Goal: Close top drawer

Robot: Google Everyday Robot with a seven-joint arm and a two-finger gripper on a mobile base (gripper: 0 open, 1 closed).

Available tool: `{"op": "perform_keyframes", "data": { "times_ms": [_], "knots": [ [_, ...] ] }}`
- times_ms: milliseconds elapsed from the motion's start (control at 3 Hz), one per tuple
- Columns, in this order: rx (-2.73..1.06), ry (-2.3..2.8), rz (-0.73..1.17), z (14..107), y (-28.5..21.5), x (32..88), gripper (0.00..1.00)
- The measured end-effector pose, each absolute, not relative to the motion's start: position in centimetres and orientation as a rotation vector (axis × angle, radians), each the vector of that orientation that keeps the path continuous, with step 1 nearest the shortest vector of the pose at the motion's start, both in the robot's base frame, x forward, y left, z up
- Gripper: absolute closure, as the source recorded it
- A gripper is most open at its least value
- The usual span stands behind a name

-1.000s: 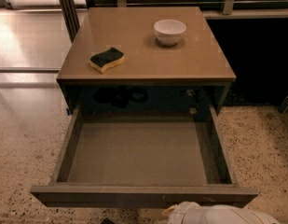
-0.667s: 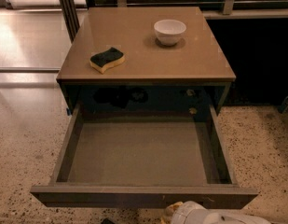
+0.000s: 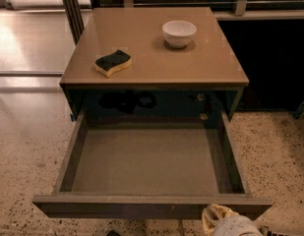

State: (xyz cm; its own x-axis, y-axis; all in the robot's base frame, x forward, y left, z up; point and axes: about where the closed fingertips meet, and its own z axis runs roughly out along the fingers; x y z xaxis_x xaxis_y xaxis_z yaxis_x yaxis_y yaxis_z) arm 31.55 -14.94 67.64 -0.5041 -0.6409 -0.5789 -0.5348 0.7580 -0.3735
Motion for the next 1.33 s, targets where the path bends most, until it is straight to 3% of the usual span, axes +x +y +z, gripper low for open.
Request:
{"op": "perform_keyframes", "data": {
  "times_ms": [1333],
  "knots": [
    [-0.861, 2.207, -0.111, 67.7, -13.2, 33.4, 1.00]
  ]
}}
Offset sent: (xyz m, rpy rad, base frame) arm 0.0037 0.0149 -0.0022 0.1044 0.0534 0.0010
